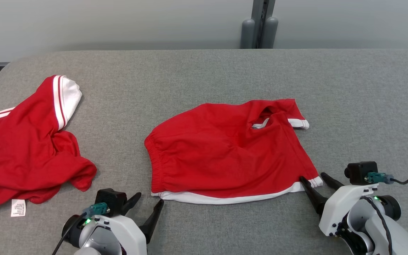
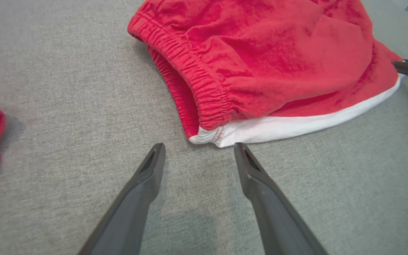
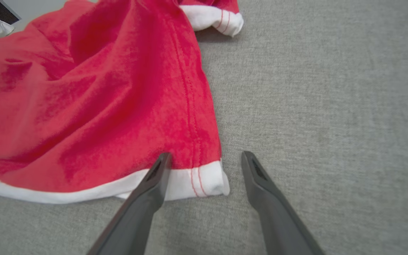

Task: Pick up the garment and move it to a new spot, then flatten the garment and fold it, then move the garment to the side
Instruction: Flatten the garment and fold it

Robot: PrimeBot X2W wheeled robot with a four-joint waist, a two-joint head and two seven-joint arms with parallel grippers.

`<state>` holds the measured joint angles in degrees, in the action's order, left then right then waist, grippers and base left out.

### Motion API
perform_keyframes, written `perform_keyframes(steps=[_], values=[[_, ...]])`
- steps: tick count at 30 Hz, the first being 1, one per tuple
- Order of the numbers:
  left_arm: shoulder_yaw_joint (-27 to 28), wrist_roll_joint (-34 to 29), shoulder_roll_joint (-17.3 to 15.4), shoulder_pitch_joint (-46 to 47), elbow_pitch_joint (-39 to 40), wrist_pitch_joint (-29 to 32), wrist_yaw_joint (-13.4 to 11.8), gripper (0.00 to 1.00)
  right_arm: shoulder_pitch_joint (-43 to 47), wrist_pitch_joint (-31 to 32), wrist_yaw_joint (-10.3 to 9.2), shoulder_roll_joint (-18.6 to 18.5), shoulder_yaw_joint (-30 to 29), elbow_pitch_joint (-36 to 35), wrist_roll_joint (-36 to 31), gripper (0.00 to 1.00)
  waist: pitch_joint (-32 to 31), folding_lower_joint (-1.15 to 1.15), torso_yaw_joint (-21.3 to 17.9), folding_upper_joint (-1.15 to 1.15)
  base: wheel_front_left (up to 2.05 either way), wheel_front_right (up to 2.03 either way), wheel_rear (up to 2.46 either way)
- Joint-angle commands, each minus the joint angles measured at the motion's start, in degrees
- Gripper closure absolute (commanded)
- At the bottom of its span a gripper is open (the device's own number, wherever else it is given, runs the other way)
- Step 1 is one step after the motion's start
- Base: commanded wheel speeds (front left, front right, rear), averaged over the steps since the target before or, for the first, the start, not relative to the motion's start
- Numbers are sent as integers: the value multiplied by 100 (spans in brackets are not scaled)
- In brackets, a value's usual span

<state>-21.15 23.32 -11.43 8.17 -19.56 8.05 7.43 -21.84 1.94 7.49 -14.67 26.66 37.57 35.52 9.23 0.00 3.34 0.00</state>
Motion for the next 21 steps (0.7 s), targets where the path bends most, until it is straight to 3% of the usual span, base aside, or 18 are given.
perform_keyframes(steps=[1, 12, 13, 14, 15, 16, 17, 21], values=[[-11, 36, -26, 132, -27, 3, 6, 0, -14, -19, 1, -5, 63, 91, 55, 0, 23, 0, 6, 0, 0, 0, 0], [-309, 126, -74, 577, -356, -119, 6, 0, -300, -202, 1, 1, 467, 389, 303, 0, 246, 0, -38, 0, 0, 0, 0], [-347, 141, -79, 608, -381, -141, 6, 0, -322, -233, 1, 3, 513, 398, 337, 9, 257, 0, -45, 0, 0, 0, 0], [-375, 147, -86, 636, -404, -157, 6, 7, -335, -251, 1, 3, 547, 408, 365, 48, 265, 0, -49, 0, 0, 0, 0], [-403, 158, -101, 661, -424, -173, 6, 35, -345, -269, 2, 6, 593, 419, 398, 58, 267, 0, -53, 0, 0, 0, 0], [-437, 175, -112, 684, -429, -204, 7, 63, -345, -292, 2, 9, 643, 425, 426, 84, 267, 0, -56, 0, 0, 0, 0], [-452, 187, -127, 705, -430, -233, 7, 100, -352, -319, 2, 16, 691, 434, 454, 100, 262, 0, -58, 0, 0, 0, 0], [-519, 246, -183, 701, -467, -256, 7, 100, -398, -436, 1, -5, 785, 541, 546, 100, 193, 0, -62, 0, 0, 0, 0]])
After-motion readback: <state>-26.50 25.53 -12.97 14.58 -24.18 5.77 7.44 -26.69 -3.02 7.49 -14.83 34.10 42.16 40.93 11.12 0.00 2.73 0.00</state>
